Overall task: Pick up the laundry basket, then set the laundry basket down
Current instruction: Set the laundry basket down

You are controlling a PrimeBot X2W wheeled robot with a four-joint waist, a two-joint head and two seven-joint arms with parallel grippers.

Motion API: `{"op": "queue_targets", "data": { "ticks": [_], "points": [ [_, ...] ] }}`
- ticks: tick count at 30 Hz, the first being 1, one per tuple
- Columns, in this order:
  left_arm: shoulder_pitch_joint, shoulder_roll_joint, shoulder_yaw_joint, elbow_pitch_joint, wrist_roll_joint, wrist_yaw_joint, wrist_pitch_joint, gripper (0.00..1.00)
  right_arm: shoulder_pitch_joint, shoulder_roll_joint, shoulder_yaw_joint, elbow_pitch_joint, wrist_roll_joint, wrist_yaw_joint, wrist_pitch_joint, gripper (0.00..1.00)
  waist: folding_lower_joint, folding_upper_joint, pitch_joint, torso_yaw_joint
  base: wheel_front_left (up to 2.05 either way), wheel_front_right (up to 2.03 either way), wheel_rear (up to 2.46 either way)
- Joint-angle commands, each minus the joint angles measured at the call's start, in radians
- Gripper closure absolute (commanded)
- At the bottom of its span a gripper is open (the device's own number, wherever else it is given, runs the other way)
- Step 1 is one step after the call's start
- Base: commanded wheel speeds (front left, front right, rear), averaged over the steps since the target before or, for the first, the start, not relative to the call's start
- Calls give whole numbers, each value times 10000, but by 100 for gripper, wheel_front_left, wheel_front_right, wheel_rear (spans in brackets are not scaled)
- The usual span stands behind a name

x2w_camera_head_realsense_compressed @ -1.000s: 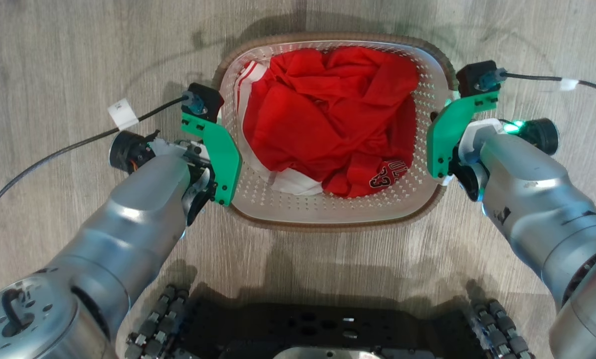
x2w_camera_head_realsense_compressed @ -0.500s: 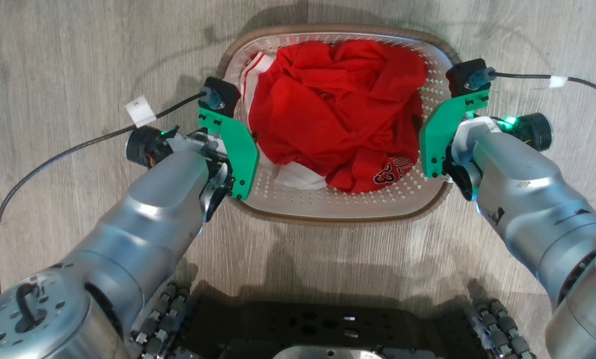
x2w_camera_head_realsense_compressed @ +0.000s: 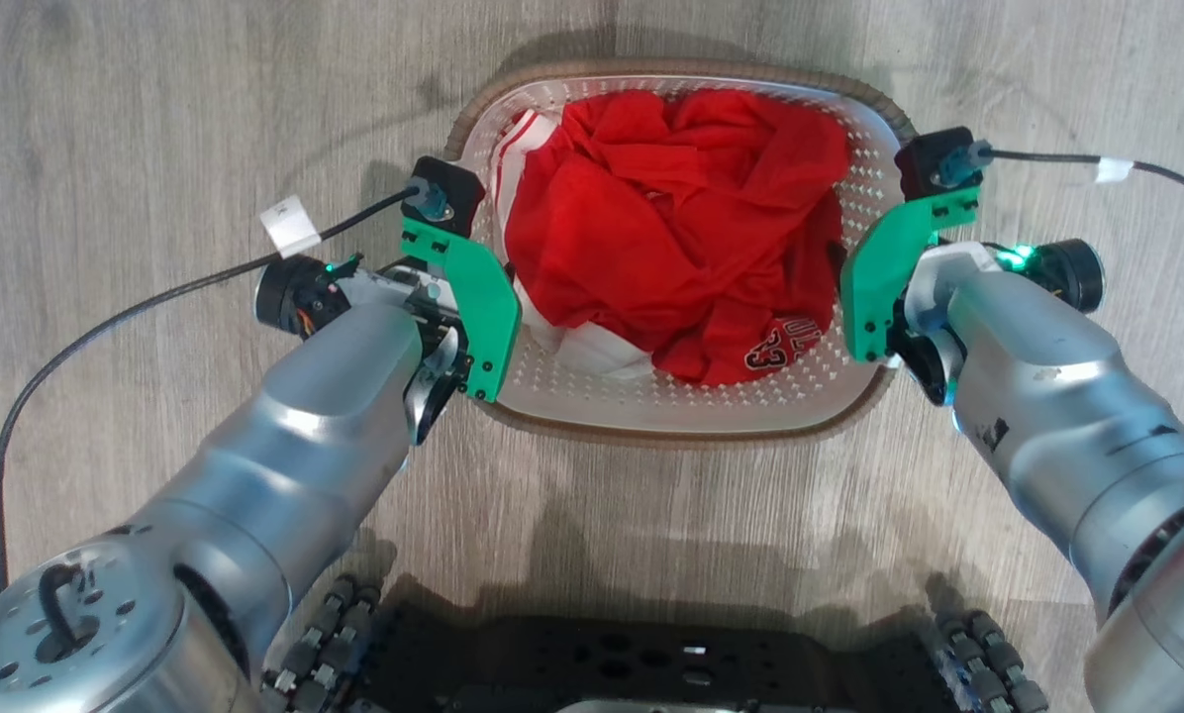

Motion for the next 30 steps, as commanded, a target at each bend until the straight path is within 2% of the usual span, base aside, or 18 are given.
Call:
{"op": "queue_targets", "data": {
  "ticks": [1, 7, 30],
  "points": [
    [163, 57, 51, -129, 32, 48, -66, 0, 700, -1, -80, -141, -183, 71, 64, 0, 0, 0, -7, 7, 0, 0, 0],
    [181, 57, 50, -169, 51, 77, -74, 0, 757, -487, -316, -141, -1135, 71, 399, 0, 0, 0, -44, 39, 0, 0, 0],
    [478, 56, 50, 308, 239, 450, -98, 0, 1394, 164, -4622, -140, -5016, 71, 687, 0, 0, 0, -653, 28, 0, 0, 0]
  ]
}}
